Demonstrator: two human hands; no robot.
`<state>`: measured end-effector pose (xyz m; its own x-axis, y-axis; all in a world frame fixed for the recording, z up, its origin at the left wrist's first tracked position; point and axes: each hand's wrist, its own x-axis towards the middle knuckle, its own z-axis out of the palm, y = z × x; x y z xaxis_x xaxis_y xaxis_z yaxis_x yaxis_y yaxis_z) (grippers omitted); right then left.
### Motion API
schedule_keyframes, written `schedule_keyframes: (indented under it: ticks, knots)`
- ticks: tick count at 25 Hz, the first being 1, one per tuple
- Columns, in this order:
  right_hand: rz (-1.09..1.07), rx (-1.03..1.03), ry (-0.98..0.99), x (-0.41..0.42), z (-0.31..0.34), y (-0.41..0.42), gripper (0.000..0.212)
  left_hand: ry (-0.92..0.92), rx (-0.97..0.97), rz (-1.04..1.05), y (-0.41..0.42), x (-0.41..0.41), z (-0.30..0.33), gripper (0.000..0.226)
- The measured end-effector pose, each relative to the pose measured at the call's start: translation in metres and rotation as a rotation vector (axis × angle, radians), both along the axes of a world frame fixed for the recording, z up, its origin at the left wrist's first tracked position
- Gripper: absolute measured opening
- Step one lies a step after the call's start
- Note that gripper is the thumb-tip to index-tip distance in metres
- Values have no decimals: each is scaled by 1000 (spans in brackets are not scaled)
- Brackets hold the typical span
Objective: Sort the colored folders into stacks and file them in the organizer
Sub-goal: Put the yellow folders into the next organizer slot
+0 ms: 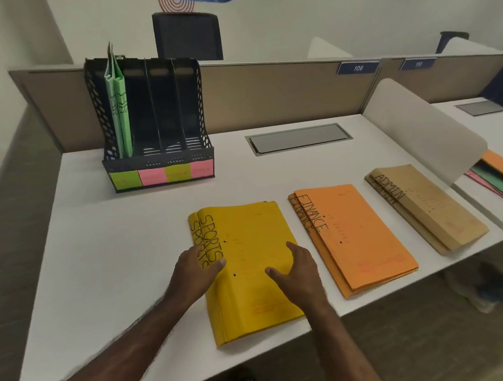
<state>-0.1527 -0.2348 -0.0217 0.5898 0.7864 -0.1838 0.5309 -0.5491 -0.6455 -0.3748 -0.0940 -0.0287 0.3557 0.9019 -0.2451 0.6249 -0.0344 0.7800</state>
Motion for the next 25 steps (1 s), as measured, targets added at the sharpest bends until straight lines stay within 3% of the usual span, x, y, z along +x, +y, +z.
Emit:
schedule_keyframes:
  ticks: [4, 10, 18, 25]
  knots:
    - [-9, -95, -1, 43, -19, 5, 104, 93, -49, 87, 1, 18, -12, 85]
    - [52, -126, -16, 73, -35, 12, 101, 35, -178, 284, 1, 28, -18, 90]
    - [94, -94, 132, 78, -36, 22, 95, -265, -372, 442, -3, 37, -13, 72]
    - [55, -97, 185, 83, -31, 31, 87, -551, -632, 437, 4, 38, -10, 83]
